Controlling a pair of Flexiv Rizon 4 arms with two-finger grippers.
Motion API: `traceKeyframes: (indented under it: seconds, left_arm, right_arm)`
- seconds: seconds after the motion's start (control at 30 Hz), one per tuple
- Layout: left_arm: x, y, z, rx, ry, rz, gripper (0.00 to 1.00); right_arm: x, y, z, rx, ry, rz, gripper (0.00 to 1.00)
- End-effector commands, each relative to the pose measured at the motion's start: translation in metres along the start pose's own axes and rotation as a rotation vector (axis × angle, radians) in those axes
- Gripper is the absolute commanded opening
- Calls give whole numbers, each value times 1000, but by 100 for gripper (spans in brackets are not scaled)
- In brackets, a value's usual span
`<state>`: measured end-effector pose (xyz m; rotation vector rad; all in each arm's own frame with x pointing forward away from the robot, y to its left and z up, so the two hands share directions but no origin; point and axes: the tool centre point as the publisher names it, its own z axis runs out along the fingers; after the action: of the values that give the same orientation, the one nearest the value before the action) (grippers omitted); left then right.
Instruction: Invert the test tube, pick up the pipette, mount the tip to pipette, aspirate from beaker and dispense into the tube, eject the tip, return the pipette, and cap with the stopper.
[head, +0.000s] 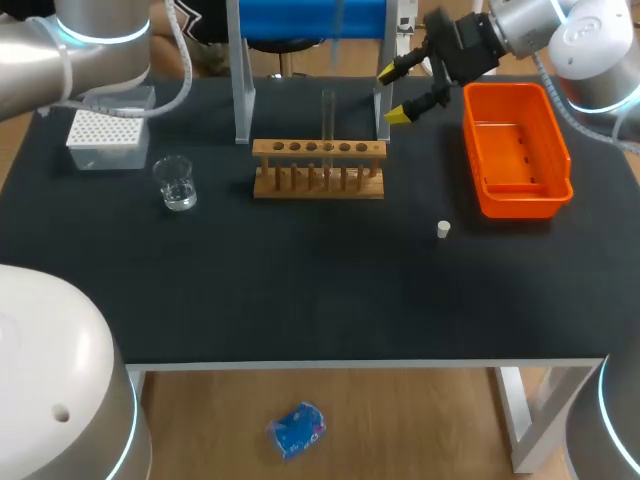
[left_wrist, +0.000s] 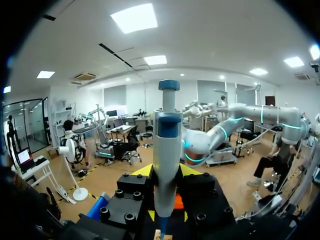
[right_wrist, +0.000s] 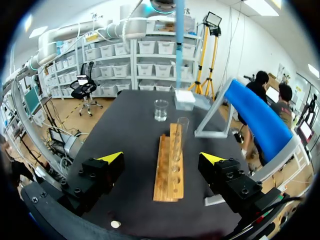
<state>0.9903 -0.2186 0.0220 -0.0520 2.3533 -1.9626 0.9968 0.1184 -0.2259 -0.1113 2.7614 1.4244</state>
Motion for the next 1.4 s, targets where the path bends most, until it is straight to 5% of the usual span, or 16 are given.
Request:
traceKeyframes:
  seconds: [0.03,0.53,0.93,1.4]
  left_arm:
    - [30,-7,1,23,-8,7,0]
    - [122,5,18,19,10,30,0]
    - [162,35,18,17,42,25,0]
    - [164,38,19,20,43,23,0]
  right_arm:
    - [17,13,-18,-47,-38,-32,100]
    - [103,43,-53,-264,-51,-114,100]
    - [173,48,-43,-435,0,-29,100]
    - [173,48,-43,-435,0,-29,100]
